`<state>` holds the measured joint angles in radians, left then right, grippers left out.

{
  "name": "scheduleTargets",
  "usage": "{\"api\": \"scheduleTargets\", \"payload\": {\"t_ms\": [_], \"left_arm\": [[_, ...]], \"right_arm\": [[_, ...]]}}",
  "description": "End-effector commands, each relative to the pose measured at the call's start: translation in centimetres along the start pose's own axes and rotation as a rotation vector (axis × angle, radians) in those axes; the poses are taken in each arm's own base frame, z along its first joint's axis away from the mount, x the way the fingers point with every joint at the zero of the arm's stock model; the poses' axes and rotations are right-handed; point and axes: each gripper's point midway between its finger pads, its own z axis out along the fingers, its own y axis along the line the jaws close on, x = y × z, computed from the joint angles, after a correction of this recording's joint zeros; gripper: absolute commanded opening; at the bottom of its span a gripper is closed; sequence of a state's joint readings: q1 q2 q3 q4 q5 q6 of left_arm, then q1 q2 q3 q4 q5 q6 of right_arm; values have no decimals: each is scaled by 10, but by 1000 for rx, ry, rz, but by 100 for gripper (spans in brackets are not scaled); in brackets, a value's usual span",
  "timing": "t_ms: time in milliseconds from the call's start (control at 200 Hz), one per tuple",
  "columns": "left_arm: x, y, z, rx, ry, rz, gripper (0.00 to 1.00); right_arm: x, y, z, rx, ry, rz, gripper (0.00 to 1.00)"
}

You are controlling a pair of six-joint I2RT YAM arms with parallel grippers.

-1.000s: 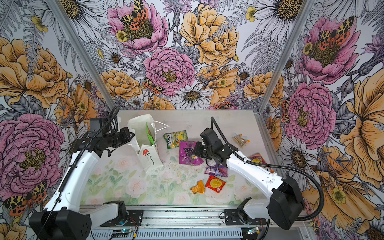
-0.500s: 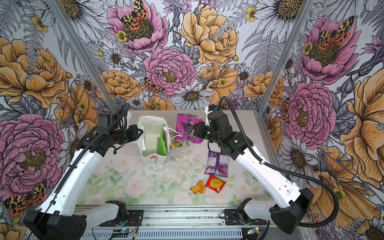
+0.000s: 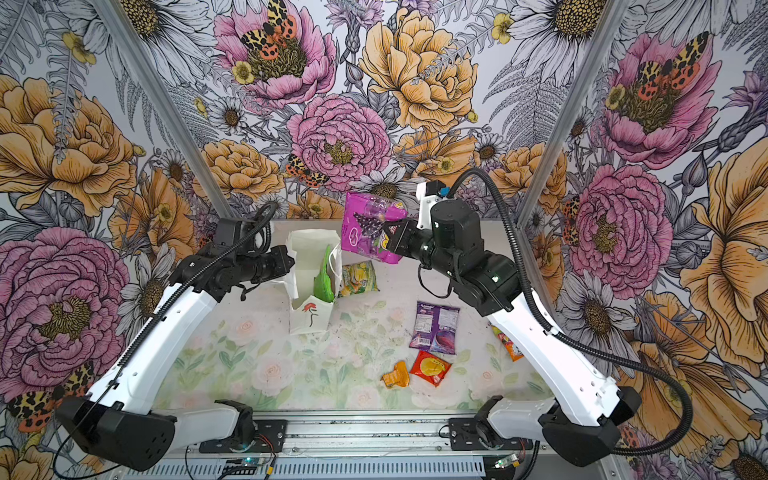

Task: Place the snacks into the paper bag
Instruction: 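Lift the magenta candy bag high with the right gripper, then carry the magenta bag over the paper bag and lower it inside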

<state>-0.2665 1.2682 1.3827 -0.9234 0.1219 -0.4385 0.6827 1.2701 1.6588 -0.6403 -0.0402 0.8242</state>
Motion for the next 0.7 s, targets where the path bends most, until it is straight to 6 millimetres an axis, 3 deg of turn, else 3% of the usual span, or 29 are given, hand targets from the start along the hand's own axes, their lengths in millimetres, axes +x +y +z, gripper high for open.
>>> {"api": "scheduleTargets", "payload": {"t_ms": [0,155,335,405,696], "left_arm": [[-15,-2,-10,-26,-56,-8,0],[-18,-1,-10,-38,-61,-15,0],[-19,-5,-10,-32,-60,-17,0],[-19,-6,-10,-31,-60,-17,0],[-18,-11,-10,-5,-49,-23,0]], "right_arm": [[-42,41,-25,-107,-155,-35,0],[-43,61,-28,-148,-158,-58,0],[-33,75,-10,-163,-112,-66,0],[-15,82,4,-174,-61,-59,0],[39,66,59,-79,56,5,0]]}}
